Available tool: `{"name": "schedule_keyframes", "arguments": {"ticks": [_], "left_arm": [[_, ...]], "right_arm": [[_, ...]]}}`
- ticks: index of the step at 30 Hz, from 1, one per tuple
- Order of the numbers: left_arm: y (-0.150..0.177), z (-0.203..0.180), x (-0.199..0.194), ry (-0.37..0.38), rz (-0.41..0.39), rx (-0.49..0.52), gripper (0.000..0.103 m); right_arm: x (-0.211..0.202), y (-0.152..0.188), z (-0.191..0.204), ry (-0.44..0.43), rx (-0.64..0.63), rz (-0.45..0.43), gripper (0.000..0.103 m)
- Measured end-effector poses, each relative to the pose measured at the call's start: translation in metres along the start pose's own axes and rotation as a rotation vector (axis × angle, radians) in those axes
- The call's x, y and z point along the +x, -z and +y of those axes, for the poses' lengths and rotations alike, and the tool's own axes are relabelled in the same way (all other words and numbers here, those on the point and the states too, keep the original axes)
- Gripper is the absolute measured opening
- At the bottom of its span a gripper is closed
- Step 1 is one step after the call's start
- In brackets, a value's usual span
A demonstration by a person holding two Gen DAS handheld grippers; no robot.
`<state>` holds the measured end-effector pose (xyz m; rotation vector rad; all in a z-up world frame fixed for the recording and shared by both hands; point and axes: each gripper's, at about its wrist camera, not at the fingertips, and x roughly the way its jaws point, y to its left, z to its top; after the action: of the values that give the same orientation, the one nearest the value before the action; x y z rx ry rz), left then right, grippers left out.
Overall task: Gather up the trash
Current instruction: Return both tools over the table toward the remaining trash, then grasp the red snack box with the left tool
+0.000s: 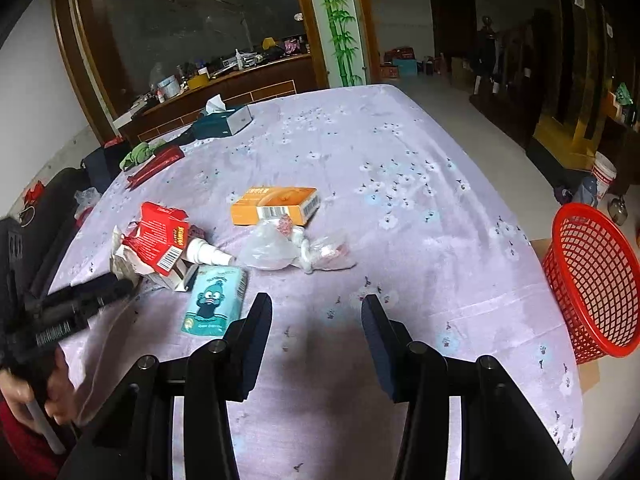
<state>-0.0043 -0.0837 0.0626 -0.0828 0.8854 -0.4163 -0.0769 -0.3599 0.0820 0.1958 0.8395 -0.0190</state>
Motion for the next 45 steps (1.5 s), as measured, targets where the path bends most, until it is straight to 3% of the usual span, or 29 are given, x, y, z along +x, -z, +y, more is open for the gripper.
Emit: {"name": "schedule_keyframes", "arguments": {"ticks": [3, 6, 13, 15, 17, 18, 28, 32, 34, 35, 36, 38, 43, 45], "left_arm": [[-0.017, 0.017, 0.005, 0.031, 0.015, -0.075, 0.057], [-0.032, 0.015, 0.014, 0.013, 0.008, -0.071, 0.057], [-0.049, 0.017, 0.060, 0.023, 0.096, -0.067, 0.055], [-0.045, 0.013, 0.064, 0.031, 0.102, -0.070, 0.023], [-0.037, 0.006, 0.065, 0.043, 0.119, -0.053, 0.007], [-0.033, 0.001, 0.065, 0.052, 0.123, -0.037, 0.007], [0.024, -0.053, 0.040, 0.214, 0.187, 0.129, 0.005], [0.038, -0.054, 0.029, 0.214, 0.205, 0.157, 0.007], [0.044, -0.049, 0.026, 0.219, 0.221, 0.132, 0.015], [0.048, -0.046, 0.022, 0.224, 0.220, 0.108, 0.026], [0.052, -0.044, 0.021, 0.222, 0.221, 0.092, 0.046], [0.057, -0.039, 0.016, 0.221, 0.213, 0.063, 0.057], [0.072, -0.036, 0.014, 0.256, 0.231, 0.011, 0.056], [0.074, -0.043, 0.018, 0.248, 0.239, 0.022, 0.041]], "right_arm": [[0.001, 0.001, -0.004, -0.002, 0.000, 0.004, 0.050], [0.004, 0.001, -0.008, -0.004, 0.015, 0.002, 0.050], [0.008, 0.002, -0.014, -0.010, 0.027, 0.010, 0.050], [0.009, 0.002, -0.016, -0.005, 0.028, 0.013, 0.050], [0.010, 0.002, -0.019, -0.007, 0.035, 0.015, 0.050], [0.010, 0.001, -0.020, -0.008, 0.038, 0.016, 0.050], [0.014, -0.008, -0.022, -0.018, 0.055, 0.016, 0.050], [0.015, -0.008, -0.018, -0.026, 0.041, 0.025, 0.050], [0.014, -0.008, -0.018, -0.025, 0.033, 0.027, 0.050], [0.014, -0.008, -0.018, -0.024, 0.031, 0.025, 0.050], [0.013, -0.008, -0.018, -0.025, 0.031, 0.023, 0.050], [0.012, -0.008, -0.017, -0.028, 0.032, 0.017, 0.050], [0.012, -0.007, -0.015, -0.027, 0.021, 0.018, 0.050], [0.014, -0.008, -0.014, -0.029, 0.018, 0.022, 0.050]]}}
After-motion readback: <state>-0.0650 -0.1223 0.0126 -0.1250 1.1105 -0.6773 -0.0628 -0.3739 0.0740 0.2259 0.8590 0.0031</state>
